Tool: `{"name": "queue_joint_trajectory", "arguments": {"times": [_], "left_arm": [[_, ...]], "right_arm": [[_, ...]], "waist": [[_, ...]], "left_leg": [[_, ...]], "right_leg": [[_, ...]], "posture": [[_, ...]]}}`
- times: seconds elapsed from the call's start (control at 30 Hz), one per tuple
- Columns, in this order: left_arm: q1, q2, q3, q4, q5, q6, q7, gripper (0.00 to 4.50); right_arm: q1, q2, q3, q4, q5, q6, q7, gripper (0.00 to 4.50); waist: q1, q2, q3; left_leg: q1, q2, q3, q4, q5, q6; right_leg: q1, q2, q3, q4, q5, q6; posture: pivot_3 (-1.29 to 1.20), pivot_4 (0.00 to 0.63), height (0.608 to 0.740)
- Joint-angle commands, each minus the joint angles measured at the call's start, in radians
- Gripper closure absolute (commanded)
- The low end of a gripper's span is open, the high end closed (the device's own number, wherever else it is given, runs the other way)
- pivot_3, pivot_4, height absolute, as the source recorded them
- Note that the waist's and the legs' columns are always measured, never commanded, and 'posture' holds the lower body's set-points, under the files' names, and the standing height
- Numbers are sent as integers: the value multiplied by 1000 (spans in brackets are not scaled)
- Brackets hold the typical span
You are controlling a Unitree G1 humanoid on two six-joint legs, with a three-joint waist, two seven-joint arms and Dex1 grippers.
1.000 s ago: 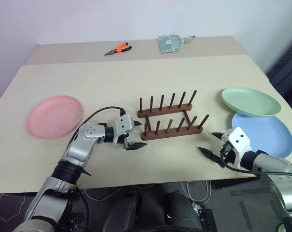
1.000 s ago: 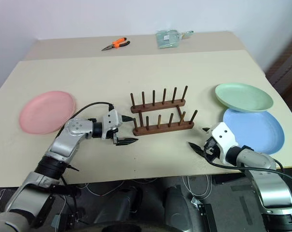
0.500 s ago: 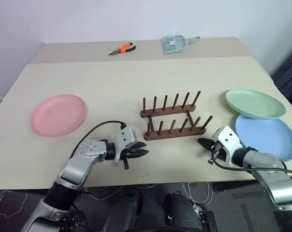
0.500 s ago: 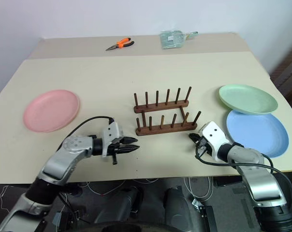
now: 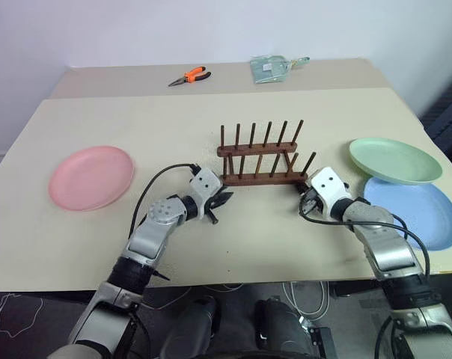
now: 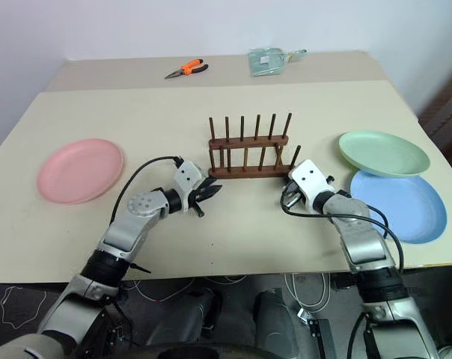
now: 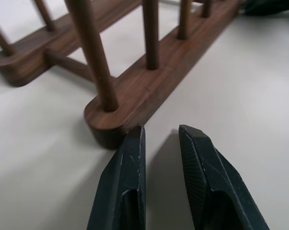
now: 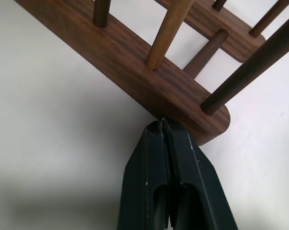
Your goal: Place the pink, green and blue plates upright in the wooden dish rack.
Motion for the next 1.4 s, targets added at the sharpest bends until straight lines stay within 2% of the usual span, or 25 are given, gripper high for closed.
{"name": "queue_joint_trajectory", "arguments": {"times": [0.03, 0.07, 0.13, 0.17, 0.23, 0.27, 0.37, 0.4, 0.43, 0.6, 0.7, 0.93, 1.1, 1.2, 1.3, 1.33, 1.4], "left_arm": [[15, 23, 27, 44, 24, -9, 21, 3393], [25, 31, 27, 31, 23, -12, 14, 3393], [64, 66, 41, -30, 0, -1, -23, 3464], [87, 86, 57, -69, -22, 9, -47, 3199], [116, 115, 116, -134, -66, 49, -50, 2611], [121, 126, 160, -159, -84, 70, -29, 2040], [105, 151, 293, -196, -81, 115, 96, 659], [94, 152, 339, -199, -82, 133, 145, 32], [80, 148, 403, -203, -91, 158, 209, 0], [25, 132, 712, -238, -62, 397, 592, 0], [-6, 86, 931, -266, -134, 498, 745, 0], [-35, -32, 1208, -400, -334, 704, 871, 0], [-46, -100, 1325, -415, -487, 790, 906, 0], [-63, -133, 1359, -401, -556, 796, 937, 1336], [-73, -147, 1381, -373, -600, 788, 983, 2987], [-75, -143, 1375, -363, -609, 779, 988, 3386], [-71, -119, 1316, -357, -609, 743, 950, 4465]], "right_arm": [[-14, 7, 4, 0, -7, -22, 2, 4500], [-7, 3, 2, -14, 3, -17, 19, 4500], [19, -13, -6, -80, 45, 0, 78, 3962], [32, -19, -8, -121, 67, 6, 107, 3704], [49, -25, -7, -204, 109, 27, 156, 2731], [54, -25, -2, -245, 129, 42, 176, 2160], [49, -12, 18, -327, 157, 66, 201, 812], [44, -5, 25, -339, 162, 68, 204, 190], [39, 4, 37, -348, 168, 69, 210, 50], [1, 46, 106, -309, 150, 43, 224, 50], [-17, 65, 132, -282, 153, 20, 242, 50], [-61, 79, 158, -208, 146, -28, 274, 50], [-79, 88, 158, -177, 135, -58, 272, 50], [-76, 90, 145, -180, 126, -71, 248, 0], [-67, 83, 127, -196, 140, -55, 243, 0], [-64, 77, 119, -205, 147, -45, 244, 0], [-63, 68, 100, -228, 167, -17, 247, 0]], "waist": [[0, 0, 0], [0, 0, 0], [-4, 0, 0], [-9, 0, 0], [-23, 0, 0], [-26, 1, 0], [-30, 0, 1], [-30, 0, 1], [-28, 0, 1], [-24, -1, 2], [-23, -2, 1], [-19, -10, 0], [-23, -12, -1], [-23, -12, -1], [-22, -12, -1], [-22, -13, -1], [-21, -13, -1]], "left_leg": [[0, 0, 0, 0, 0, 0], [0, 0, 0, 0, 0, 0], [0, 0, 0, -1, 0, 0], [0, 0, 0, -1, 0, 0], [0, 0, 0, -2, 0, -1], [0, 0, 0, -3, -1, -1], [-1, 0, 0, -3, -1, 0], [-1, 1, -1, -3, -1, 0], [-1, 1, -1, -2, -1, -1], [-2, 0, -1, -2, -1, -1], [-2, -1, 0, -2, 2, -6], [-2, -1, 0, 1, 2, -8], [-2, -1, 0, 1, 2, -8], [-2, -1, 0, 0, 2, -9], [-2, -1, 0, 1, 2, -11], [-2, -1, 0, 1, 2, -11], [-2, -1, 0, 1, 2, -11]], "right_leg": [[0, 0, 0, 0, 0, 0], [0, 0, 0, 0, 0, 0], [0, 0, 0, 0, 0, 0], [-1, 0, 1, 0, 0, 0], [-2, 0, 1, 0, 0, 0], [-2, 0, 1, 0, 0, 0], [-4, 1, 3, 1, 0, 0], [-4, 1, 3, 1, 0, -1], [-4, 2, 3, 1, 0, 0], [-9, 1, 3, 1, 0, 0], [-9, 1, 3, 1, 1, 1], [-8, 1, 3, 1, 2, 2], [-8, 1, 3, 2, 2, 2], [-8, 1, 3, 3, 2, 2], [-8, 1, 3, 2, 2, 2], [-8, 1, 3, 2, 2, 2], [-8, 1, 3, 3, 2, 2]], "posture": [[0, 150, 740], [0, 150, 740], [0, 150, 740], [0, 150, 740], [0, 150, 740], [0, 150, 740], [0, 150, 740], [0, 150, 740], [0, 150, 740], [0, 150, 740], [0, 150, 740], [0, 150, 740], [0, 150, 740], [0, 150, 740], [0, 150, 740], [0, 150, 740], [0, 150, 740]]}}
